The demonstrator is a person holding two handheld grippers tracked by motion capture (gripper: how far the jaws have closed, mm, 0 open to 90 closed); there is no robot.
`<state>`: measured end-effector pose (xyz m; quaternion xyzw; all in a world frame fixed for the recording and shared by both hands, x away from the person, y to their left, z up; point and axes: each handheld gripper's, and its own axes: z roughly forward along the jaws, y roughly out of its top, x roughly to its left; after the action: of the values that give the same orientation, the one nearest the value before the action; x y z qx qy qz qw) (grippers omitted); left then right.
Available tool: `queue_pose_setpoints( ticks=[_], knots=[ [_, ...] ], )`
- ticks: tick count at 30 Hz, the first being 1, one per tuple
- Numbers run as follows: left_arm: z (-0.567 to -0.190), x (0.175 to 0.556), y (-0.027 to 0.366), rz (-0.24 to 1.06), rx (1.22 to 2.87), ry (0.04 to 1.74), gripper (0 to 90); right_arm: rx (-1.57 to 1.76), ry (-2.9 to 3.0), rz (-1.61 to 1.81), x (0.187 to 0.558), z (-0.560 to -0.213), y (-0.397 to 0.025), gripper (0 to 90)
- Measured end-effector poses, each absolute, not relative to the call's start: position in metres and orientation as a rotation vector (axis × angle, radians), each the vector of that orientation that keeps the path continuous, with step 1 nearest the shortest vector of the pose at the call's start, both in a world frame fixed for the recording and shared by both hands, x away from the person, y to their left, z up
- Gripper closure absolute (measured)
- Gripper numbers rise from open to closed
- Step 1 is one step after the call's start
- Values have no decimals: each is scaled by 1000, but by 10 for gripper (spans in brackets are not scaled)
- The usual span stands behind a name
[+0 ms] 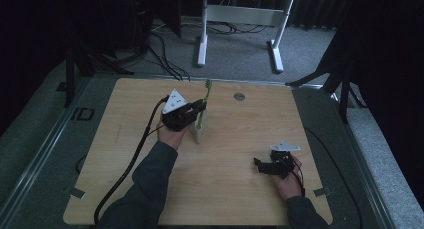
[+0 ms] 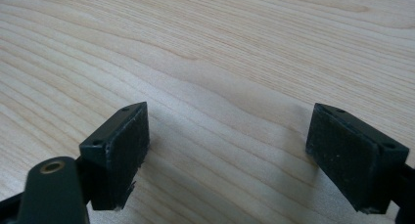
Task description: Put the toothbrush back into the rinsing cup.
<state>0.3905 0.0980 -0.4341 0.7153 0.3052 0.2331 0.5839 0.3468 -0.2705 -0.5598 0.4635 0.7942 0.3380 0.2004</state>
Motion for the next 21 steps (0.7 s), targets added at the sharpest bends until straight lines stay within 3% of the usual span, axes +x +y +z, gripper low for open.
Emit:
queue_pose_setpoints(
  ticks=[13, 14, 16, 18, 19, 21],
  knots=[
    [-447, 393, 97, 550, 1755, 737, 794, 1298, 2221, 946, 347, -560, -270, 159],
    [-449, 394, 97, 528, 1798, 751, 659, 1297, 2221, 945, 347, -560, -270, 159],
    [-450, 392, 97, 555, 1813, 768, 501, 1295, 2222, 945, 347, -560, -270, 159],
    [-452, 390, 97, 564, 1855, 787, 394, 1294, 2222, 945, 347, -560, -270, 159],
    [-452, 388, 98, 571, 1868, 799, 394, 1294, 2222, 945, 347, -560, -270, 159],
    [-452, 385, 98, 590, 1890, 802, 274, 1294, 2222, 944, 347, -560, -270, 159]
  ],
)
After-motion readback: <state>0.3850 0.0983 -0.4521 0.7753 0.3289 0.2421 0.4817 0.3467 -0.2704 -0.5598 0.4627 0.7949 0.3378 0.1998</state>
